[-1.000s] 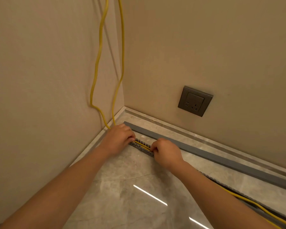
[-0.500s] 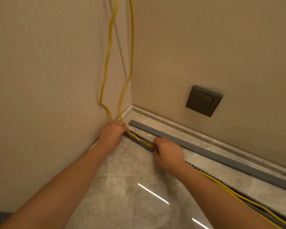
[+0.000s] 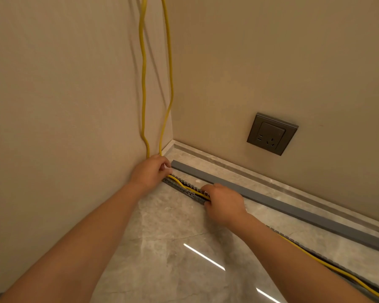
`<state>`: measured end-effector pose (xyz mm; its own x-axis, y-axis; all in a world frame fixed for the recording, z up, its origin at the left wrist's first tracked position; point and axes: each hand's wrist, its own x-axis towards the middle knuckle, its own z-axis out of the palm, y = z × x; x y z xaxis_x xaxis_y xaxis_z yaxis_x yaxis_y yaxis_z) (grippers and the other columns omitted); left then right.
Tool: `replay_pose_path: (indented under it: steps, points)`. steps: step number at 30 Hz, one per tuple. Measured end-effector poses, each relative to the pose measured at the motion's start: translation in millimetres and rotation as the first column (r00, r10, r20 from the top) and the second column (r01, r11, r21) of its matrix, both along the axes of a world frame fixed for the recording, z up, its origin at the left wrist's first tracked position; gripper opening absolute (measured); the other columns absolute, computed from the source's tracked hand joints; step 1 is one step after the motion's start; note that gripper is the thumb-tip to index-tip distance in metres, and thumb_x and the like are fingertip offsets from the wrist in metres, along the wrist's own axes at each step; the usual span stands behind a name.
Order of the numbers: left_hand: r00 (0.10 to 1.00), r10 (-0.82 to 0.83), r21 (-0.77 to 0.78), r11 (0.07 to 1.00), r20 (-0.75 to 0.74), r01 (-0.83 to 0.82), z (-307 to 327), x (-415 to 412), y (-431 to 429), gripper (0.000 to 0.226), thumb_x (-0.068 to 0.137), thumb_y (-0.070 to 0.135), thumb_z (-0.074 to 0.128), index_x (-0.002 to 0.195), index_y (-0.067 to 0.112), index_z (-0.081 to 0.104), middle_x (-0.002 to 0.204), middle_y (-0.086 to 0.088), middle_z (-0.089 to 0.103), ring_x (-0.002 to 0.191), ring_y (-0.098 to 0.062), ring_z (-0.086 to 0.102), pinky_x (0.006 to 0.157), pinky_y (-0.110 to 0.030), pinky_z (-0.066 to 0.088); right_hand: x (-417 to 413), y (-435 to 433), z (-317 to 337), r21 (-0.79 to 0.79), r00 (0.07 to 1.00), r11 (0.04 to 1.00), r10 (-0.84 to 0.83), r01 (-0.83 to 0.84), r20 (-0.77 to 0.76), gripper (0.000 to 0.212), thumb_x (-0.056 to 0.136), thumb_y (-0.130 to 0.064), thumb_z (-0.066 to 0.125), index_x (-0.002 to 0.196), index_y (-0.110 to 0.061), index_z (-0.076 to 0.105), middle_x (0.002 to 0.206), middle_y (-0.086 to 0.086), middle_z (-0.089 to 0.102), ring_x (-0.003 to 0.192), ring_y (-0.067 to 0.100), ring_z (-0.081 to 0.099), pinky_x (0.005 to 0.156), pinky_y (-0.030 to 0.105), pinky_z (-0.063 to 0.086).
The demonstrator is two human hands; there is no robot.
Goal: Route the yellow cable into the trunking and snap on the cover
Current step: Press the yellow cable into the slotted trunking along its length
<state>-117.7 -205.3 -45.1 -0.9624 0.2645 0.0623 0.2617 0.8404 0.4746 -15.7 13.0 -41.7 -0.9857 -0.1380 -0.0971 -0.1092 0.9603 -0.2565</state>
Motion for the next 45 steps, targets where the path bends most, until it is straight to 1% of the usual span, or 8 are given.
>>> replay_pose_path:
  steps: [5, 10, 18, 24, 28, 34, 40, 45]
  points:
    - [0.991, -0.034, 0.004, 0.999, 0.133, 0.034, 2.1, -3.3, 3.6, 0.013, 0.081, 0.034, 0.073, 0.084, 0.025, 0.064, 0.088, 0.006, 0.059, 0.082, -0.01, 0.059, 0.07, -0.026, 0.047, -3.5, -7.5, 3.3, 0.005, 0.987, 0.988, 0.157, -0.157, 0.023, 0.062, 0.088, -0.021, 0.055, 0.143, -0.039, 0.033, 0.109, 0.002, 0.053, 0.097, 0.025, 0.054, 0.061, 0.031, 0.035]
    - [0.963, -0.162, -0.069, 0.981, 0.214, 0.18, 15.3, -15.5, -6.9, 0.014, 0.085, 0.012, 0.067, 0.083, 0.026, 0.066, 0.091, 0.001, 0.066, 0.086, -0.015, 0.063, 0.079, -0.031, 0.052, -20.0, -38.6, 5.4, -0.015, 0.985, 0.985, 0.17, -0.17, 0.01, 0.059, 0.089, -0.025, 0.052, 0.145, -0.031, 0.034, 0.112, 0.006, 0.049, 0.103, 0.027, 0.049, 0.068, 0.032, 0.034]
    - [0.971, -0.219, -0.247, 0.94, 0.093, 0.235, 17.3, -18.6, -7.6, 0.015, 0.085, 0.008, 0.061, 0.091, 0.021, 0.067, 0.098, 0.002, 0.065, 0.087, -0.015, 0.059, 0.073, -0.027, 0.045, -30.1, -55.8, 1.5, 0.032, 0.994, 0.994, 0.107, -0.107, 0.011, 0.043, 0.093, -0.025, 0.052, 0.136, -0.027, 0.049, 0.113, 0.009, 0.049, 0.106, 0.029, 0.05, 0.072, 0.034, 0.035]
    - [0.982, -0.186, -0.286, 0.94, 0.03, 0.187, 19.3, -15.0, -6.8, 0.015, 0.095, 0.022, 0.051, 0.103, 0.022, 0.064, 0.103, 0.0, 0.069, 0.092, -0.02, 0.062, 0.076, -0.033, 0.049, -37.8, -52.3, 3.4, -0.065, 0.993, 0.997, 0.051, -0.044, 0.107, 0.055, 0.087, -0.014, 0.057, 0.136, -0.036, 0.047, 0.113, 0.007, 0.048, 0.104, 0.028, 0.052, 0.071, 0.034, 0.038]
    - [0.984, -0.176, -0.425, 0.89, 0.018, 0.167, 19.1, -16.0, 1.5, 0.023, 0.097, 0.024, 0.046, 0.117, 0.023, 0.058, 0.108, -0.006, 0.067, 0.098, -0.026, 0.062, 0.075, -0.033, 0.047, -38.1, -53.6, 0.8, -0.09, 0.993, 0.996, 0.011, -0.001, 0.117, 0.054, 0.087, -0.014, 0.058, 0.134, -0.038, 0.05, 0.114, 0.005, 0.049, 0.105, 0.026, 0.052, 0.07, 0.033, 0.038]
    - [0.975, -0.16, -0.32, 0.925, 0.157, 0.203, 19.5, -15.2, -5.7, 0.026, 0.092, 0.013, 0.056, 0.111, 0.025, 0.067, 0.103, 0.0, 0.069, 0.094, -0.017, 0.063, 0.075, -0.025, 0.045, -38.0, -54.3, -1.3, -0.098, 0.997, 0.995, 0.0, 0.007, 0.08, 0.049, 0.087, -0.014, 0.06, 0.13, -0.036, 0.054, 0.113, 0.004, 0.051, 0.102, 0.025, 0.054, 0.067, 0.032, 0.038]
    - [0.99, -0.099, -0.377, 0.917, 0.104, 0.131, 14.5, -8.8, 6.4, 0.031, 0.092, 0.005, 0.051, 0.11, 0.025, 0.066, 0.109, -0.003, 0.065, 0.095, -0.023, 0.063, 0.077, -0.032, 0.05, -35.9, -53.1, -1.6, -0.075, 0.999, 0.997, -0.012, 0.014, 0.031, 0.036, 0.084, -0.007, 0.062, 0.117, -0.023, 0.064, 0.11, 0.006, 0.054, 0.095, 0.027, 0.057, 0.066, 0.032, 0.045]
    - [0.997, -0.061, -0.413, 0.908, 0.043, 0.073, 11.8, 1.1, 8.6, 0.033, 0.09, 0.003, 0.051, 0.113, 0.023, 0.065, 0.112, -0.006, 0.061, 0.099, -0.025, 0.061, 0.08, -0.034, 0.049, -19.6, -39.0, 4.6, -0.13, 0.996, 0.988, 0.081, -0.085, -0.039, 0.037, 0.088, -0.015, 0.057, 0.122, -0.027, 0.062, 0.103, 0.002, 0.052, 0.092, 0.024, 0.053, 0.06, 0.03, 0.039]
